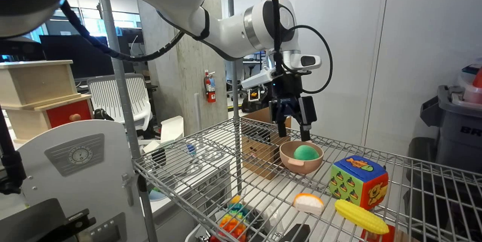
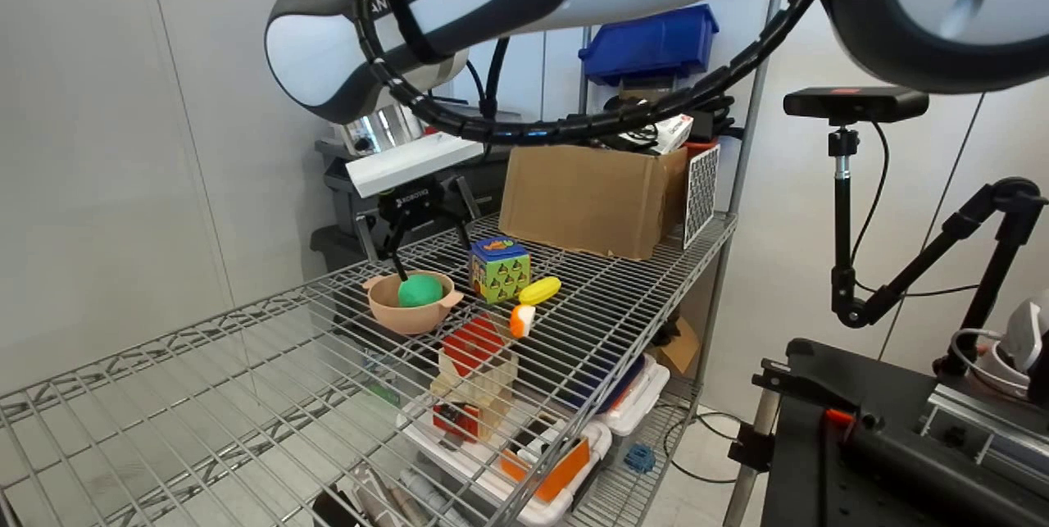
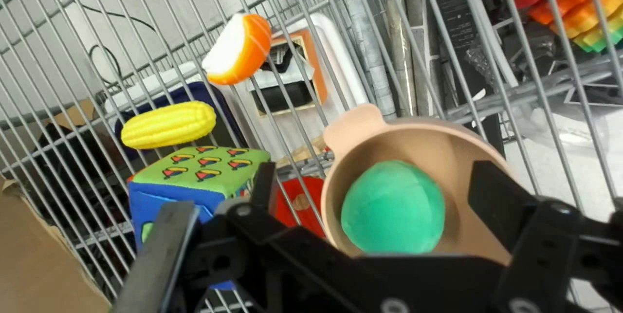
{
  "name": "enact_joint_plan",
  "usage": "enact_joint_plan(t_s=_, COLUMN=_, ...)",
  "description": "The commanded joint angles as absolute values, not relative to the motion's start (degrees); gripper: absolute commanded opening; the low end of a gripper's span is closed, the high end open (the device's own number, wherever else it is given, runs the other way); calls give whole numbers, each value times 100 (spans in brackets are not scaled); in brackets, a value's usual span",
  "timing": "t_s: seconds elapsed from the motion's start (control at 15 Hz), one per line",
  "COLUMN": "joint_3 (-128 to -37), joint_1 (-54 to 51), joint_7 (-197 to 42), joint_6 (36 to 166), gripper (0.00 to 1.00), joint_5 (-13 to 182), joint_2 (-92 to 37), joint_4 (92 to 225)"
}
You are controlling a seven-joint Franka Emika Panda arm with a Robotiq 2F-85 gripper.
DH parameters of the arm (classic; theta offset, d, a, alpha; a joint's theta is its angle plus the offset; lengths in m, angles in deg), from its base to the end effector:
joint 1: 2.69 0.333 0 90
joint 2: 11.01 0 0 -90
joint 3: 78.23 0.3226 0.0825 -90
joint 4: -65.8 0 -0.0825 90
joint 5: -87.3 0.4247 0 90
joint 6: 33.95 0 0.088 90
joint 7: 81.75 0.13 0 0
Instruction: Move the cube to the right, remove the green object from the bowl and put it on the shelf
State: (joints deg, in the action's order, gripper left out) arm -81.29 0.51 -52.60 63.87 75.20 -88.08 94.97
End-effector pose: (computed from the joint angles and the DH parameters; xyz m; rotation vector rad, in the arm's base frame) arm 0.8332 0.0024 0.1480 2.7868 -0.6003 -0.1022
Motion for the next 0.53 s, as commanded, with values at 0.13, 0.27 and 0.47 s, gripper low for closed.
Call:
enact_joint_plan(t_s=0.13, joint_3=-8001, joint_1=24, joint_7=-5297, joint_6=6867, gripper=100, joint_5=7638, joint_2=-9034, joint_4=9241)
enact_joint_plan(t_s=0.27, joint_3=-7965, joint_1=-1, joint_7=-5285, joint_6=6803, gripper=100, joint_5=7660, joint_2=-9053, joint_4=9278)
enact_joint_plan(t_s=0.47, joint_3=-7936, joint_1=-34, joint_7=-5238, joint_6=6723, gripper=100, joint_5=7690, joint_2=-9081, joint_4=9286)
